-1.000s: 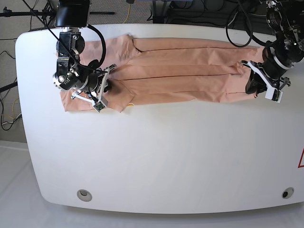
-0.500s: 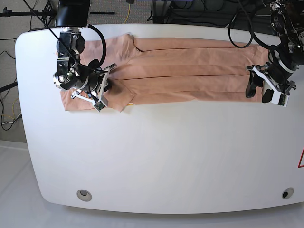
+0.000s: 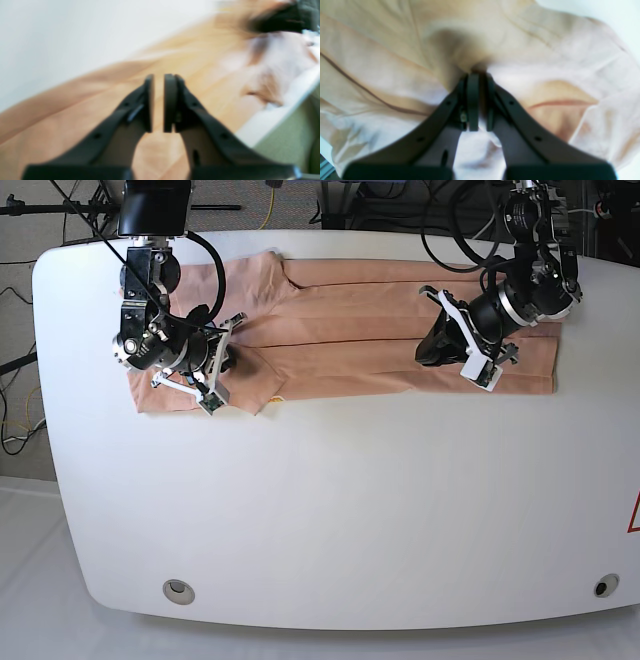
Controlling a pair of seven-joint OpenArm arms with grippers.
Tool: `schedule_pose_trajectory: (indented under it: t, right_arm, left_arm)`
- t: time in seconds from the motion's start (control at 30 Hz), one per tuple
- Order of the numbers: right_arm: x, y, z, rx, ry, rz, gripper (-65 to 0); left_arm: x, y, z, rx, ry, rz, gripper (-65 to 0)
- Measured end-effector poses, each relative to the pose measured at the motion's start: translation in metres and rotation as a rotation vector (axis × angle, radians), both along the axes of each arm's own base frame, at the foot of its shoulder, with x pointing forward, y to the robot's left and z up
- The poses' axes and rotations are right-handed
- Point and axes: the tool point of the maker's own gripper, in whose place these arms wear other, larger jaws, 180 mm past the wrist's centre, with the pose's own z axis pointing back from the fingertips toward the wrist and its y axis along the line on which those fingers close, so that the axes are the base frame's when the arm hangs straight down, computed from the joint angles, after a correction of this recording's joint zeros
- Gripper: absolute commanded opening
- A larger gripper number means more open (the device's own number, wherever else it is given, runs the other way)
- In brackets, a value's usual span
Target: Fold the T-shirt properly
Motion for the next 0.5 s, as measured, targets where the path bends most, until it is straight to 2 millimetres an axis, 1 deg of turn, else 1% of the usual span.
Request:
schedule_pose_trajectory:
  t: [0.07, 0.1, 0.13, 0.2, 0.3, 0.37, 0.43, 0.5]
  right_arm:
    - [-0.001, -0.002, -0.001, -0.006, 0.003, -0.002, -61.5]
    - [-0.001, -0.004, -0.002, -0.009, 0.006, -0.007, -61.5]
    - [-0.001, -0.004, -0.002, -0.007, 0.007, -0.008, -61.5]
    - [-0.001, -0.002, -0.003, -0.003, 0.008, -0.010, -61.5]
    - [0.000, 0.003, -0.002, 0.015, 0.003, -0.005, -61.4]
    - [0.000, 0.003, -0.002, 0.022, 0.001, -0.007, -61.5]
    - [0.000, 0.000, -0.002, 0.018, 0.002, -0.008, -61.6]
    - [-0.001, -0.002, -0.003, 0.005, 0.007, -0.009, -61.6]
  left_arm:
    - [0.001, -0.002, 0.003, 0.008, -0.009, -0.003, -65.0]
    - [-0.001, -0.008, 0.002, 0.026, -0.004, -0.026, -65.0]
    - [-0.002, -0.008, 0.002, 0.045, -0.004, -0.035, -65.0]
    - [-0.007, -0.014, 0.002, 0.044, 0.002, -0.080, -65.0]
    - [-0.009, -0.013, 0.001, 0.031, 0.011, -0.064, -65.0]
    - [-0.008, -0.005, 0.000, 0.035, 0.014, -0.042, -65.0]
    - [-0.004, 0.012, -0.001, 0.042, 0.010, 0.000, -63.9]
    - [0.004, 0.050, -0.005, 0.088, 0.018, 0.097, -61.2]
